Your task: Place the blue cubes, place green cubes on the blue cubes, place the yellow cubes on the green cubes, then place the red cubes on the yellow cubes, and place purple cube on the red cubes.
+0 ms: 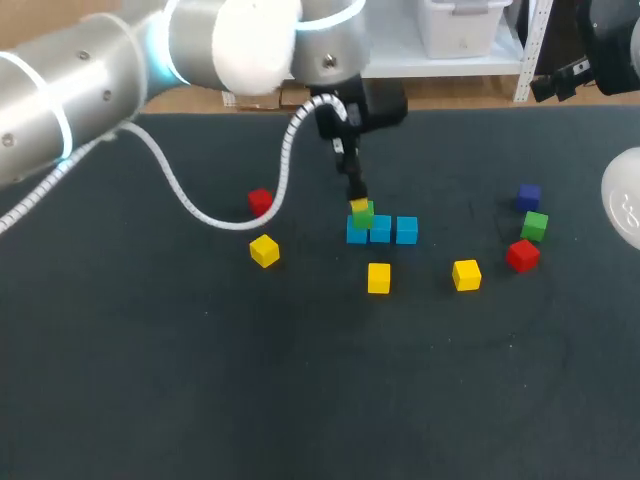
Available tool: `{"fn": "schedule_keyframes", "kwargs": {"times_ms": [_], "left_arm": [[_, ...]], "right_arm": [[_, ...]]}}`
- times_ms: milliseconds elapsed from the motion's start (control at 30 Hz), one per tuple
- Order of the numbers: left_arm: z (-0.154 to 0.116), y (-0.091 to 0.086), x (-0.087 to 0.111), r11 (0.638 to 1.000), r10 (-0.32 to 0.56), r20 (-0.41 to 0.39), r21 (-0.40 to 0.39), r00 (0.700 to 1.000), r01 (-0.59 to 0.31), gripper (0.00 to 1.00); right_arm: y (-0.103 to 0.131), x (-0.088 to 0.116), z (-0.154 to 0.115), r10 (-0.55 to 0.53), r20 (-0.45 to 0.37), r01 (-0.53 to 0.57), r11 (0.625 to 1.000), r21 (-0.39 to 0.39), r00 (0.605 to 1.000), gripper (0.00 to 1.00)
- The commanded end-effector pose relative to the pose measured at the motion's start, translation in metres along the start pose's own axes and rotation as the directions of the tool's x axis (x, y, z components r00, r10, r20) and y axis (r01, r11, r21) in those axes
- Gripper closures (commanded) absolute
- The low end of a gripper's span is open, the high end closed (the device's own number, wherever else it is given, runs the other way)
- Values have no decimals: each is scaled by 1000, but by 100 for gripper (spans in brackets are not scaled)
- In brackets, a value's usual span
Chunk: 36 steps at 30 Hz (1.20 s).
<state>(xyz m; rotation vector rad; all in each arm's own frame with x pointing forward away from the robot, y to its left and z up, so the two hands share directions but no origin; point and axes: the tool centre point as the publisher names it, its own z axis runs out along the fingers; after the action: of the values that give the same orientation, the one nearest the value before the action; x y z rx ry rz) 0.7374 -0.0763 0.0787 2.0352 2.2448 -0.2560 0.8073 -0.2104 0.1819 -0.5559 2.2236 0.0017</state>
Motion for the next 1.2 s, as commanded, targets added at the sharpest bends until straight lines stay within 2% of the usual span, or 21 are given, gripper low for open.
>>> {"fn": "schedule_keyframes", "kwargs": {"times_ms": [33,333,600,767,967,1200], "left_arm": [[-27,-8,21,999,-35,81,-16,996,37,0],[-73,-3,45,992,-107,212,-42,971,118,0],[-130,-4,71,967,-223,375,-29,900,252,0],[-147,-4,87,954,-238,397,-75,886,290,0],[-167,5,97,913,-312,460,-98,831,397,0],[-184,18,120,827,-403,541,-130,738,547,0]], "right_arm": [[0,0,-1,0,0,0,1000,3,1000,0],[0,0,-1,0,0,0,1000,3,1000,0],[0,0,-1,0,0,0,1000,3,1000,0],[0,0,-1,0,0,0,1000,3,1000,0],[0,0,-1,0,0,0,1000,3,1000,0],[0,0,-1,0,0,0,1000,3,1000,0]]}}
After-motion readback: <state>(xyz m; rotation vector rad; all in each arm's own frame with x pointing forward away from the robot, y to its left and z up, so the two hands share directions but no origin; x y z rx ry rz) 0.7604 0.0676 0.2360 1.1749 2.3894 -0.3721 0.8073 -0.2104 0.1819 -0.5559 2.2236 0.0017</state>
